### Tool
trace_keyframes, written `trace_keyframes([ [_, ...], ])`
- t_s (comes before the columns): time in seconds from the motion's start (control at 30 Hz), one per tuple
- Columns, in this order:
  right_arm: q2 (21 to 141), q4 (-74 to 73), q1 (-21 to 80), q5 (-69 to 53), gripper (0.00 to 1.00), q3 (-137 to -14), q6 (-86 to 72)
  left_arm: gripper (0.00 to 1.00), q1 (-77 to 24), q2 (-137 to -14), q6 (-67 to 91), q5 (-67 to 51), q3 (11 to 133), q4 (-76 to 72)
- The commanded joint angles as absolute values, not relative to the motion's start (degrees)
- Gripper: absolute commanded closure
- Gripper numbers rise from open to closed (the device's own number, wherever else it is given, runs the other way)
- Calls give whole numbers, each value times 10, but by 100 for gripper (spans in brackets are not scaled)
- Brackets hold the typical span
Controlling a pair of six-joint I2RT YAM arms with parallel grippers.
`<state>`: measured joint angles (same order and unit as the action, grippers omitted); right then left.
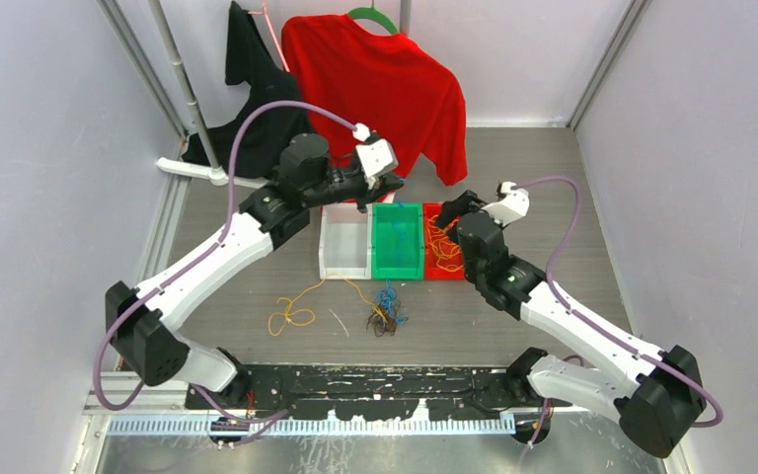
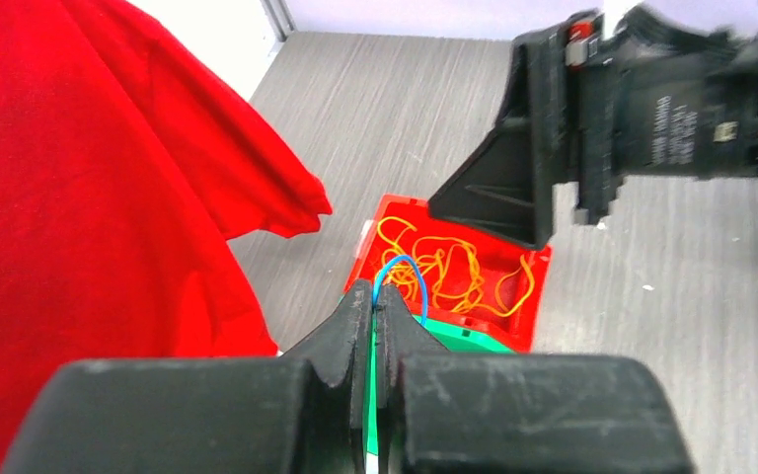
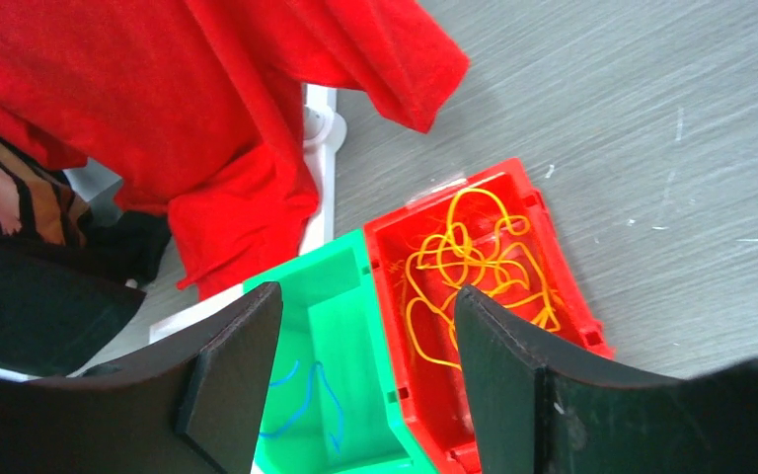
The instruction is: Untangle the cables
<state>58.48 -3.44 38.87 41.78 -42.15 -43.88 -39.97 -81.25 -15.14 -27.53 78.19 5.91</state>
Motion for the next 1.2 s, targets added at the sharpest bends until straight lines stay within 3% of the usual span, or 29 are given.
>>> trace_keyframes([
  [0.0, 542, -28, 386, 458, 31, -397, -431, 100, -408, -835, -229, -248, 776, -8],
  [0.23, 515, -22, 385, 459, 32, -366, -421, 100, -413, -890, -265, -221, 763, -35],
  [0.63, 495, -29, 385, 437, 33, -367, -424, 94, -429, -919, -299, -214, 731, 119],
  [0.67, 495, -29, 385, 433, 33, -368, -424, 89, -429, -920, -302, -209, 729, 119],
  [0.77, 499, -32, 385, 412, 34, -375, -420, 45, -428, -923, -307, -206, 739, 124],
  [0.8, 501, -32, 385, 405, 33, -375, -418, 37, -429, -922, -306, -205, 750, 131],
  [0.97, 506, -33, 385, 367, 31, -374, -412, 26, -428, -919, -315, -187, 793, 209],
  [1.17, 506, -9, 385, 285, 32, -361, -407, 26, -424, -900, -312, -151, 808, 265],
])
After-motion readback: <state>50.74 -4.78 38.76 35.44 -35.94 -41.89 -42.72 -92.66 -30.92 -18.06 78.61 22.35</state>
